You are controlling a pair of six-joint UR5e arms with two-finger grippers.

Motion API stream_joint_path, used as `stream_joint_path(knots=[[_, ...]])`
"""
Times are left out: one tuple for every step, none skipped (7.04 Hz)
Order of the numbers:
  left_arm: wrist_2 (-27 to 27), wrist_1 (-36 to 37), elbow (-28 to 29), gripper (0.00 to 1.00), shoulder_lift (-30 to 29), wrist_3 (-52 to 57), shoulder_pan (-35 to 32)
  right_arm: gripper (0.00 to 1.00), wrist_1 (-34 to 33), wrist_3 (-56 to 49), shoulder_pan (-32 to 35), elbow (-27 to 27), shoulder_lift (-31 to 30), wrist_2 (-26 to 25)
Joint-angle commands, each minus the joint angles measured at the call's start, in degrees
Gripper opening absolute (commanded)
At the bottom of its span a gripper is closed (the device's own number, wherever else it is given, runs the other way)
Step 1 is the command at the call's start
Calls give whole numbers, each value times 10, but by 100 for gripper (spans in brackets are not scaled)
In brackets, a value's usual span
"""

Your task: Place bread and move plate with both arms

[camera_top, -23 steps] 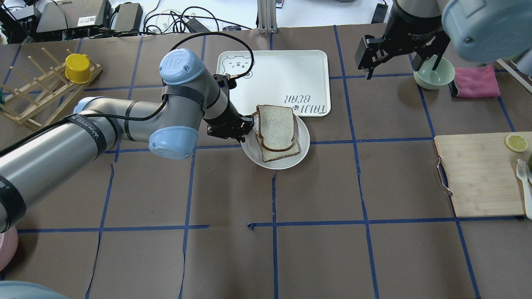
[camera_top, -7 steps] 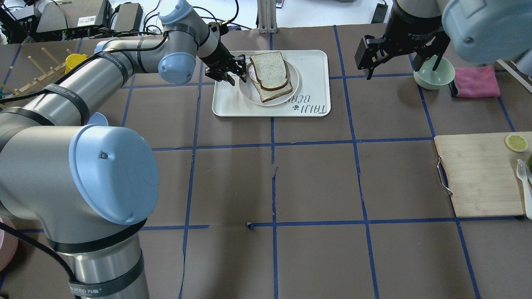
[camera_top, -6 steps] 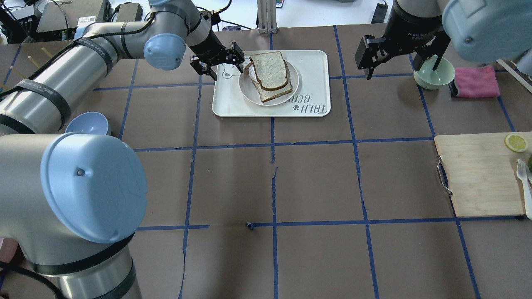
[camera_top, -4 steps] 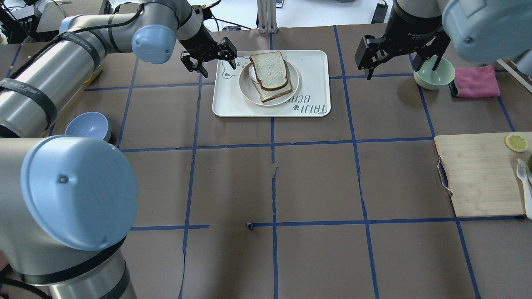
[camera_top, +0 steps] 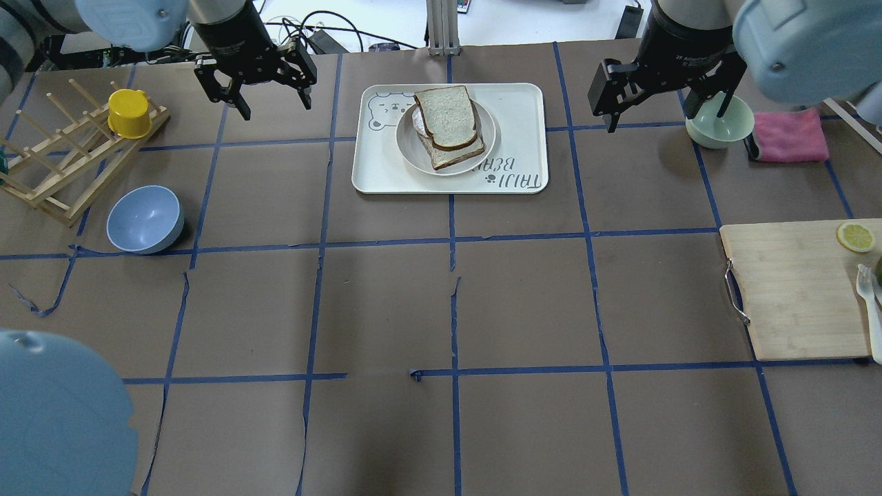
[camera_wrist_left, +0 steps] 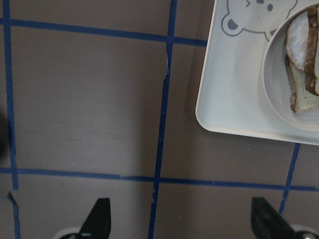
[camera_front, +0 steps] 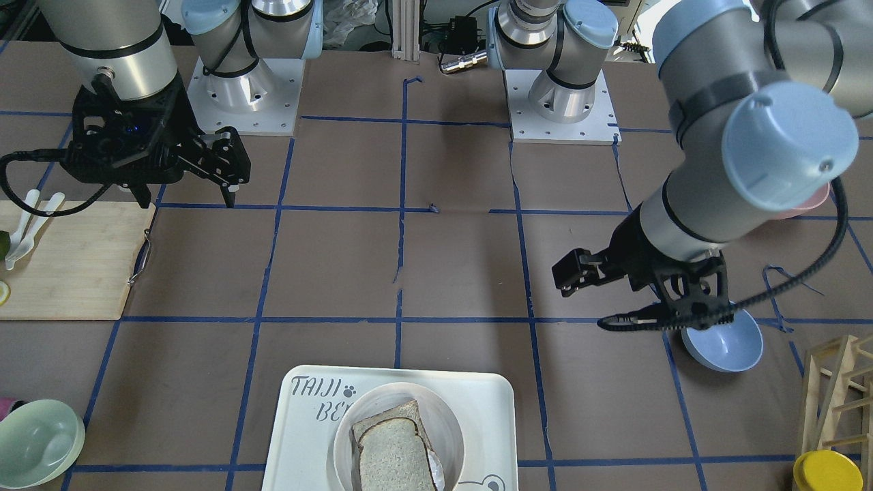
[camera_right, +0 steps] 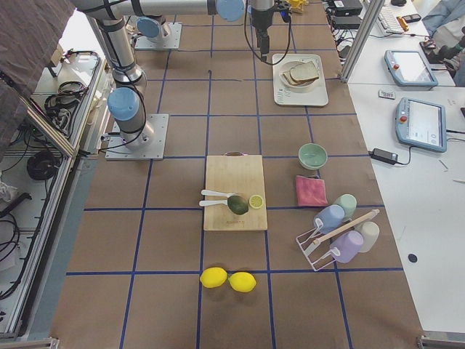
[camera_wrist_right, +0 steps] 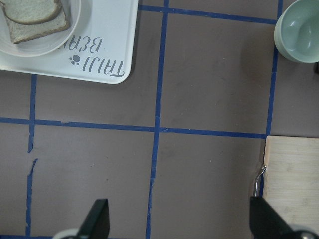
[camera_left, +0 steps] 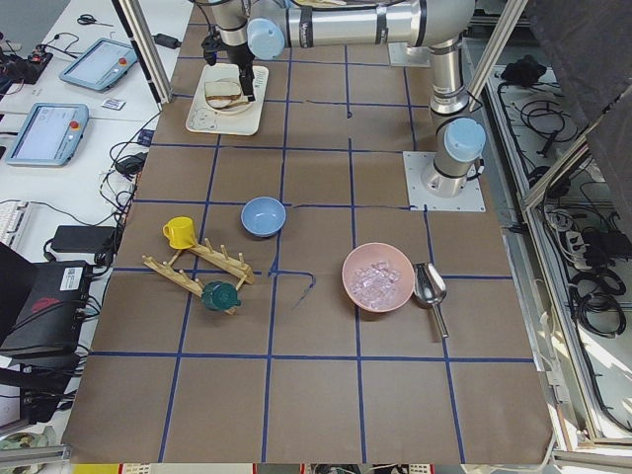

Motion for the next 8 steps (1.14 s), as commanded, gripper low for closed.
stream_joint_path(knots=[[4,-23,-74,100,62,0,7,100,-1,17,0,-1,-11,3],[4,0,-119,100,100,0,5,100,0,19,0,-1,-12,3],[3,6,-156,100,136,0,4,100,-1,46,0,-1,-12,3],[4,8,-174,100,165,1,5,100,0,67,0,-1,-13,3],[5,7,-178,100,176,1,8,100,0,68,0,-1,-15,3],[4,7,-179,100,178,1,8,100,0,68,0,-1,-16,3],[4,7,-179,100,179,1,7,100,0,66,0,-1,-17,8],[4,7,-179,100,179,1,8,100,0,66,0,-1,-16,27]])
